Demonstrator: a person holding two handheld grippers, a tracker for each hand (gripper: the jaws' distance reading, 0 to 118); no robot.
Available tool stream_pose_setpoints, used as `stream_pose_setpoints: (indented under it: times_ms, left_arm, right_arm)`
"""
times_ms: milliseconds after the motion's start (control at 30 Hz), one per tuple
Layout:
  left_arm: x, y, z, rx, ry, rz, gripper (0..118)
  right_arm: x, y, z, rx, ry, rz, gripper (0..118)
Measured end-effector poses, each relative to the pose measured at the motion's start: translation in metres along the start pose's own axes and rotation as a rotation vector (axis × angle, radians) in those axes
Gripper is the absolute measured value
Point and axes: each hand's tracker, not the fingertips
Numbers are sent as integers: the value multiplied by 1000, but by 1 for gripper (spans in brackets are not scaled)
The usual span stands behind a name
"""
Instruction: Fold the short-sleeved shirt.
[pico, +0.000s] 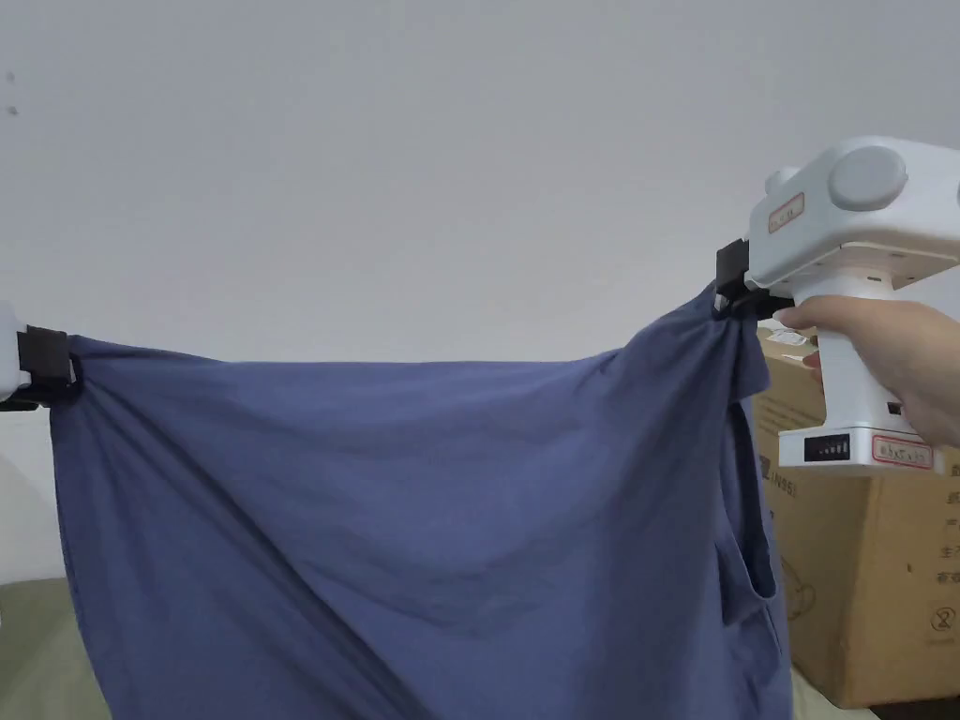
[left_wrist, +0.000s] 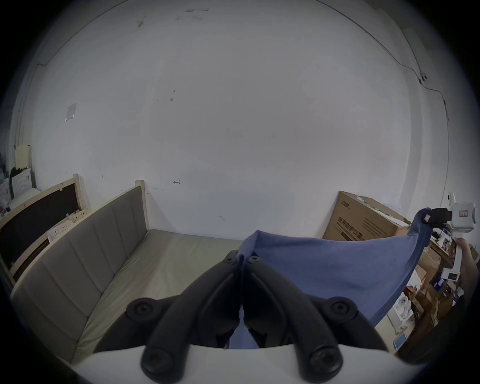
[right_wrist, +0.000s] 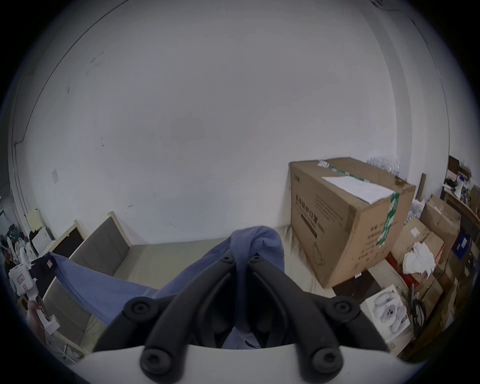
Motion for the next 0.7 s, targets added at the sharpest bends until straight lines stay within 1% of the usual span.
stream_pose_setpoints:
  times_ms: [200, 333, 400, 467, 533, 633, 700]
  left_arm:
    - [-4, -5, -56, 14, 44, 9, 0]
    - [-6, -23, -83, 3, 61, 25, 0]
    - [-7, -39, -94, -23, 64, 29, 0]
    - [-8, -63, -104, -73, 56, 30, 0]
    - [-9, -103, -117, -158, 33, 63, 0]
    - [-7, -177, -131, -313, 19, 112, 0]
    - [-1, -235, -130, -442, -11, 89, 0]
  right_arm:
    - [-18, 4, -57, 12, -28, 42, 3]
    - [-25, -13, -91, -16, -40, 63, 3]
    - [-25, -31, -106, -39, -33, 60, 3]
    - [-24, -60, -121, -65, -31, 66, 3]
    - [-19, -108, -139, -113, -31, 69, 3]
    - [-6, -189, -159, -266, -15, 20, 3]
    - [7, -253, -161, -383, -11, -17, 3]
